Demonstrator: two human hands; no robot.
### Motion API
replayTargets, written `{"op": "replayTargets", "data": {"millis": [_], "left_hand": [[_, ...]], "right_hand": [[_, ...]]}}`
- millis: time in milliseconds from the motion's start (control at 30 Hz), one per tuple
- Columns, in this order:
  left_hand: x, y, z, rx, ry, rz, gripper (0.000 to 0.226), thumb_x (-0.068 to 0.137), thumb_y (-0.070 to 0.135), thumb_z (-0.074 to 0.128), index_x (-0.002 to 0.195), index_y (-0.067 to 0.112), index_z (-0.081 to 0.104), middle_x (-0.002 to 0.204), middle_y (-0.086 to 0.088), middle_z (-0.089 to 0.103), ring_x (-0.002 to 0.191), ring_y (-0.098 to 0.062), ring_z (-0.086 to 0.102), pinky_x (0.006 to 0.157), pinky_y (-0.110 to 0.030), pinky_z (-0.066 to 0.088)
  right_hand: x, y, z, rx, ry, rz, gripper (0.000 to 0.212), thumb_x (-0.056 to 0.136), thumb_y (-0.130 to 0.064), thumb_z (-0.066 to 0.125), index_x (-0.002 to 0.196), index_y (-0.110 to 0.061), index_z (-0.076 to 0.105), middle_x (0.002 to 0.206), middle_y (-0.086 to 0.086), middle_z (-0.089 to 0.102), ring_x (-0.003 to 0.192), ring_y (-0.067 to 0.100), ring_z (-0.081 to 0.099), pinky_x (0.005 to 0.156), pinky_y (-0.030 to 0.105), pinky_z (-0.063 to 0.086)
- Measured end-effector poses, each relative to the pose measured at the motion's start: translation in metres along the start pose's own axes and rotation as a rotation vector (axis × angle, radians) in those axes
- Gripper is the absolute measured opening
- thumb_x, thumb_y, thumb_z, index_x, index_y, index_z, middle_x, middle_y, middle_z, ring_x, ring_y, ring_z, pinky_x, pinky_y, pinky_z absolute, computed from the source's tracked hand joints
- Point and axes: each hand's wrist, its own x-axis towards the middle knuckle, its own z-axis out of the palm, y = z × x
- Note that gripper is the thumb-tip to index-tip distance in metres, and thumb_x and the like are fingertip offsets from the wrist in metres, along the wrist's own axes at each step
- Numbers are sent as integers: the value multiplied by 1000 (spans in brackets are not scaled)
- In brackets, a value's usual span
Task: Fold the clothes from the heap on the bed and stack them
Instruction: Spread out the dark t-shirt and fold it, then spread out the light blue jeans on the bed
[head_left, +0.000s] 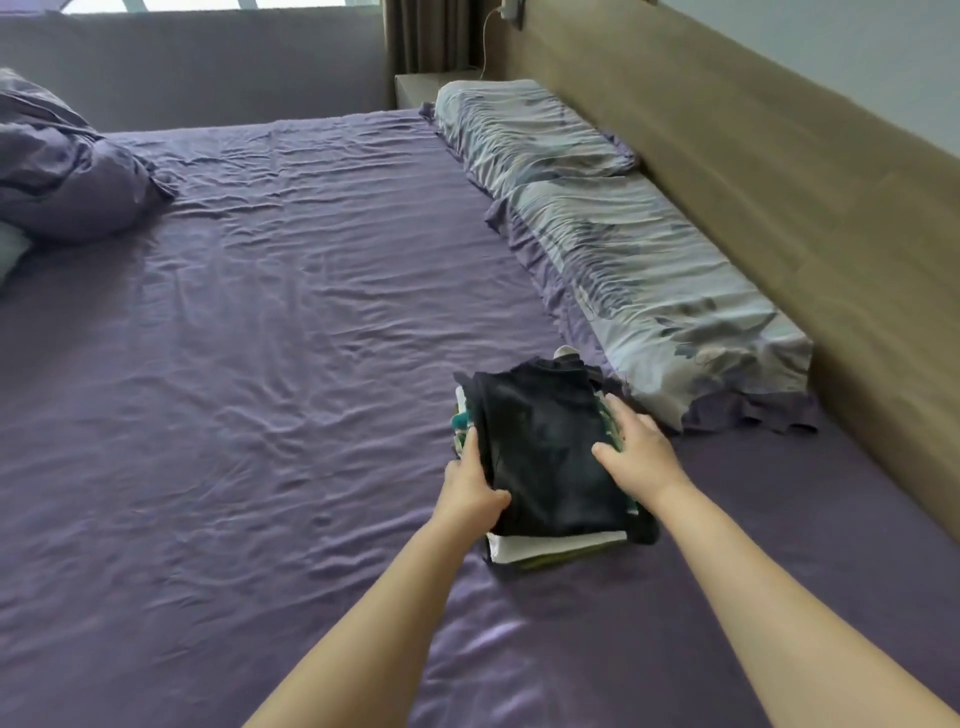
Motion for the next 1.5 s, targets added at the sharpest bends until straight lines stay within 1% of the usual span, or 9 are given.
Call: {"op": "replayTargets", "data": {"millis": [67, 167, 300, 467, 567, 800, 1167, 1333, 1500], "left_hand": [[-2, -17, 6, -11, 18, -47, 86, 85, 14, 63, 153, 28, 12, 135, -10, 50, 110, -21, 55, 88, -32, 50], [-7, -35, 9, -57, 23, -136, 70, 90, 28, 61, 149, 21, 26, 121, -8, 62, 105, -22, 61, 87, -33, 51], [-31, -42, 3, 57, 46, -124, 53, 93, 35, 55, 142, 20, 40, 98, 5, 63, 89, -14, 62, 67, -26, 46], [-89, -47, -18, 253, 80, -139, 43, 93, 39, 52, 134, 27, 50, 117, 4, 63, 98, -19, 63, 81, -32, 52], [-129, -58, -36, 388, 90, -152, 41, 93, 40, 50, 132, 30, 51, 118, 7, 64, 107, -16, 61, 87, -30, 49], [-231, -110, -101, 472, 195, -253, 40, 91, 47, 50, 128, 34, 55, 126, 10, 61, 116, -13, 56, 88, -26, 44], [-430, -215, -184, 284, 429, -410, 34, 96, 38, 48, 126, 27, 58, 127, 7, 60, 115, -14, 57, 90, -25, 45], [-535, -274, -223, 181, 570, -427, 31, 94, 34, 52, 122, 24, 62, 123, 6, 64, 114, -13, 58, 94, -25, 45], [-629, -339, -250, 130, 668, -445, 31, 93, 35, 52, 122, 25, 62, 123, 4, 64, 113, -13, 58, 90, -23, 43]], "right_hand": [[-7, 6, 18, -26, -64, -26, 64, 90, -16, 55, 148, -19, 29, 148, 9, 34, 138, 24, 27, 112, 31, 23], [-18, 13, 40, -120, -162, -62, 61, 91, -18, 52, 147, -20, 29, 146, 7, 35, 133, 23, 33, 108, 32, 29], [-34, 9, 57, -272, -221, -92, 55, 93, -23, 49, 145, -22, 32, 146, 3, 35, 132, 24, 35, 106, 37, 34], [-72, -19, 75, -375, -255, -182, 50, 95, -27, 45, 143, -21, 34, 143, 2, 39, 129, 24, 38, 101, 37, 37], [-106, -40, 86, -380, -259, -235, 48, 96, -28, 44, 142, -22, 35, 141, 1, 42, 127, 24, 41, 99, 36, 38], [-181, -106, 119, -432, -415, -394, 50, 98, -33, 42, 145, -21, 31, 145, 0, 39, 132, 22, 38, 103, 34, 34], [-334, -207, 194, -474, -533, -599, 45, 96, -31, 42, 140, -26, 36, 132, -3, 54, 122, 16, 50, 95, 28, 37], [-421, -262, 229, -472, -543, -697, 44, 96, -34, 42, 139, -26, 36, 126, -4, 57, 122, 16, 50, 93, 28, 38], [-502, -309, 269, -412, -533, -784, 44, 96, -34, 44, 139, -24, 38, 123, -4, 60, 119, 17, 52, 90, 26, 40]]}}
